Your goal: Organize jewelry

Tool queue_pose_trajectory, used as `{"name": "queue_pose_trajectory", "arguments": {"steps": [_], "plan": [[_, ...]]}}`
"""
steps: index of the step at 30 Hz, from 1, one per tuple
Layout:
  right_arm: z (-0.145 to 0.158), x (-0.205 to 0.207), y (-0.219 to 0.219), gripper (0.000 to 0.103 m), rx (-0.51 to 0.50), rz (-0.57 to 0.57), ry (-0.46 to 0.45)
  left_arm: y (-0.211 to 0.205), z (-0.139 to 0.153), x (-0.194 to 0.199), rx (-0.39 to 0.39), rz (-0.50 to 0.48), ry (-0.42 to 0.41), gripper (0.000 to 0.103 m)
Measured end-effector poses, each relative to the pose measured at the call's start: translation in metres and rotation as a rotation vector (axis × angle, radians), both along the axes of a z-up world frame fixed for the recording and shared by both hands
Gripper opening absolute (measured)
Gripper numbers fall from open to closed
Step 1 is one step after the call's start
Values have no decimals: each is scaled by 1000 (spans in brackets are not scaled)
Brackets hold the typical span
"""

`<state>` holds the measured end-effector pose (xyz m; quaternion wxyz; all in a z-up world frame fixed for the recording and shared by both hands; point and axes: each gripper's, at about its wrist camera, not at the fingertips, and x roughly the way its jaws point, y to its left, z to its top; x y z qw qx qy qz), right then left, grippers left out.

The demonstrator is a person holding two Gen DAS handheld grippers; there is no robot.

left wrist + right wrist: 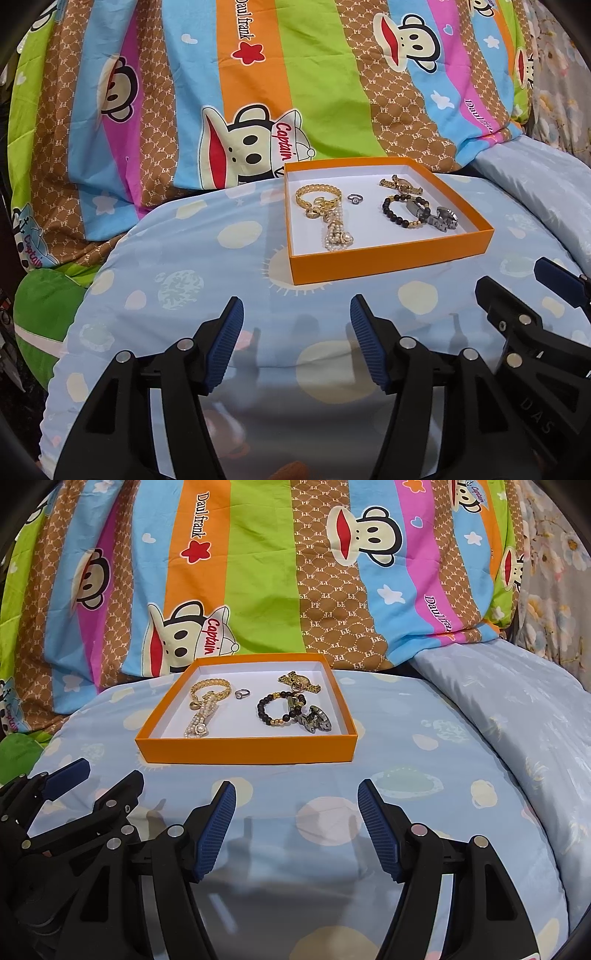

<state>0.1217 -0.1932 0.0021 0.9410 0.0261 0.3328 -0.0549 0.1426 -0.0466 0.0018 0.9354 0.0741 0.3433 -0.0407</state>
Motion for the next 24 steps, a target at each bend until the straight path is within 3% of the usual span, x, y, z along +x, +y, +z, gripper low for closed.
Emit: {"name": "queue_pose_trajectory", "arguments": {"steps": [24], "plan": [[0, 0, 0, 68, -2, -1, 1, 0, 1, 0, -5, -5, 4, 58]]}}
